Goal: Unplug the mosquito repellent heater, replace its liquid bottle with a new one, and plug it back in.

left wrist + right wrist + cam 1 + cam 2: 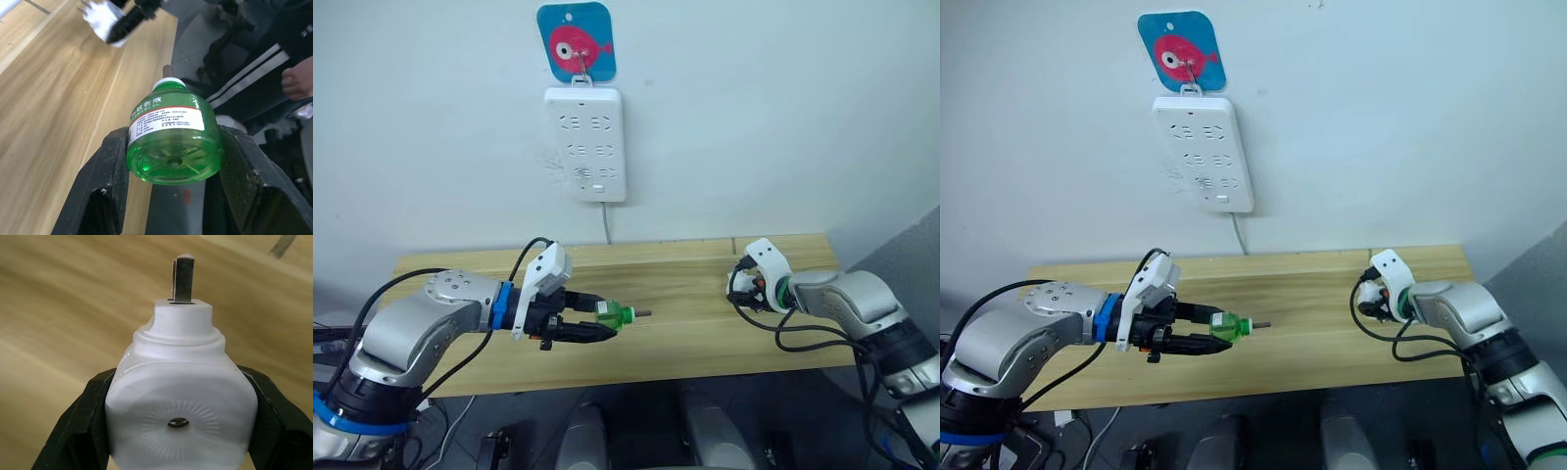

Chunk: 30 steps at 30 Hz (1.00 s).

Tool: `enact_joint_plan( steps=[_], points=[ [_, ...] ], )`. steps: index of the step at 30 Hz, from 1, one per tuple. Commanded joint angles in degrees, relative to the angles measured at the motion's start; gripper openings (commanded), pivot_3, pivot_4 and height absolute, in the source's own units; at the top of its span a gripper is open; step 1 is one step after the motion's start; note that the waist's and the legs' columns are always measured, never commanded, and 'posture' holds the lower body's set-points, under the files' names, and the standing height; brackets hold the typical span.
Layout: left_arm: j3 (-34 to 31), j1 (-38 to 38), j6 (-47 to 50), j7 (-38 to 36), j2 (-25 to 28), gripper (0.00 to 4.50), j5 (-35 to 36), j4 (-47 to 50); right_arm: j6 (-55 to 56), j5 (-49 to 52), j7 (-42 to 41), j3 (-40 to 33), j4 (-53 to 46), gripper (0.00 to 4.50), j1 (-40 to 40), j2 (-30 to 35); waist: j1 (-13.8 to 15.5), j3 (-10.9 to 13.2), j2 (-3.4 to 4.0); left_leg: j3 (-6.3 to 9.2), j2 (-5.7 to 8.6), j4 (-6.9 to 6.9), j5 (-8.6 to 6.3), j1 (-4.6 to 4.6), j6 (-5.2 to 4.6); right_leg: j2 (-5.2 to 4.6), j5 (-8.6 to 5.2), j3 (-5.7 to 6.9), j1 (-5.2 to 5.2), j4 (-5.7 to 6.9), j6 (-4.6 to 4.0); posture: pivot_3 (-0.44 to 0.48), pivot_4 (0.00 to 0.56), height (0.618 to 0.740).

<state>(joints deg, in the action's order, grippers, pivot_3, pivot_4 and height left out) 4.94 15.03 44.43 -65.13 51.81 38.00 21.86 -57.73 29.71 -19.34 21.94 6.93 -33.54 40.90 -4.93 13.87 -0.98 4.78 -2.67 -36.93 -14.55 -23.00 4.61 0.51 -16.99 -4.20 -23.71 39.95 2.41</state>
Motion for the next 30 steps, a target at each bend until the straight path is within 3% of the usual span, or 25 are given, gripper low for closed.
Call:
enact_joint_plan(
  steps=[1, 7, 10, 12, 18, 22, 25, 28, 30],
  points=[
    [0.2, -1.2, -2.2, 0.9, -0.8, 2.24, -1.3, 2.4, 2.6, -6.7, -2.7, 1.1, 5.0, 3.0, -2.7, -1.4, 0.1, 0.0, -0.01, 0.0, 0.0, 0.0, 0.0, 0.0, 0.0, 0.0, 0.0, 0.0, 0.0, 0.0, 0.0, -0.064, 0.227, 0.725],
    [1.0, -1.8, -3.3, 2.7, -2.8, 2.24, -2.9, 2.5, 2.6, -11.6, -4.5, -1.5, 11.1, 3.0, -4.4, -4.8, 0.2, 0.0, -0.01, 0.02, 0.03, 0.01, 0.0, -0.03, 0.0, -0.03, 0.0, 0.03, 0.0, -0.02, 0.0, -0.06, 0.224, 0.725],
    [1.1, -1.9, -3.9, 3.2, -3.6, 2.24, -3.5, 2.1, 1.5, -12.2, -4.1, -4.7, 9.9, 4.06, -4.0, -5.8, 0.2, 0.0, -0.01, 0.01, 0.03, 0.0, 0.0, -0.03, 0.0, -0.04, 0.01, 0.02, 0.01, 0.0, -0.01, -0.068, 0.223, 0.725],
    [0.9, -1.7, -4.1, 3.2, -4.0, 2.24, -3.6, 1.5, -0.4, -11.5, -3.2, -8.1, 6.3, 4.5, -3.2, -6.2, 0.2, 0.0, -0.01, 0.01, 0.03, 0.0, 0.0, -0.03, 0.0, -0.04, 0.01, 0.03, 0.01, 0.01, -0.01, -0.071, 0.223, 0.725],
    [-1.5, -2.4, -7.3, 5.5, -7.3, 2.24, -3.4, 0.1, -9.9, -5.4, -0.9, -22.7, -15.7, 4.5, 3.5, -7.9, 0.2, 0.0, -0.01, 0.06, 0.02, 0.01, 0.0, -0.02, 0.0, -0.04, 0.01, 0.07, 0.02, 0.04, 0.0, -0.084, 0.217, 0.725],
    [-4.2, -2.1, -12.4, 12.2, -14.6, 2.24, -4.9, -1.8, -14.7, 3.4, -0.1, -34.7, -30.1, 4.5, 7.0, -15.3, 0.2, 0.0, 0.0, 0.06, 0.02, -0.02, 0.0, -0.01, 0.0, -0.06, 0.01, 0.07, 0.05, 0.06, 0.0, -0.102, 0.209, 0.725],
    [-4.9, -1.2, -19.6, 18.5, -21.5, 2.24, -8.8, -3.3, -16.7, 11.9, 3.4, -43.5, -36.6, 4.5, 8.5, -26.6, 0.2, 0.0, 0.0, 0.09, 0.02, -0.05, 0.0, 0.09, 0.0, -0.06, 0.02, 0.08, 0.2, 0.05, 0.01, -0.109, 0.2, 0.725],
    [-4.7, -0.6, -23.4, 20.3, -24.5, 2.24, -11.1, -4.3, -14.0, 15.6, 6.7, -46.2, -40.4, 4.5, 10.5, -35.2, 0.1, -0.1, 0.02, 0.11, 0.01, -0.04, 0.0, 0.11, 0.01, -0.05, 0.03, 0.09, 0.22, 0.06, -0.01, -0.117, 0.193, 0.725],
    [-3.5, -0.2, -26.5, 20.8, -26.1, 2.24, -12.8, -4.3, -14.8, 24.9, 10.0, -48.8, -40.0, 4.5, 11.7, -43.3, 0.0, -0.1, 0.05, 0.13, 0.02, -0.02, 0.0, 0.09, 0.01, -0.05, 0.03, 0.12, 0.21, 0.06, -0.01, -0.12, 0.183, 0.725]
  ],
)
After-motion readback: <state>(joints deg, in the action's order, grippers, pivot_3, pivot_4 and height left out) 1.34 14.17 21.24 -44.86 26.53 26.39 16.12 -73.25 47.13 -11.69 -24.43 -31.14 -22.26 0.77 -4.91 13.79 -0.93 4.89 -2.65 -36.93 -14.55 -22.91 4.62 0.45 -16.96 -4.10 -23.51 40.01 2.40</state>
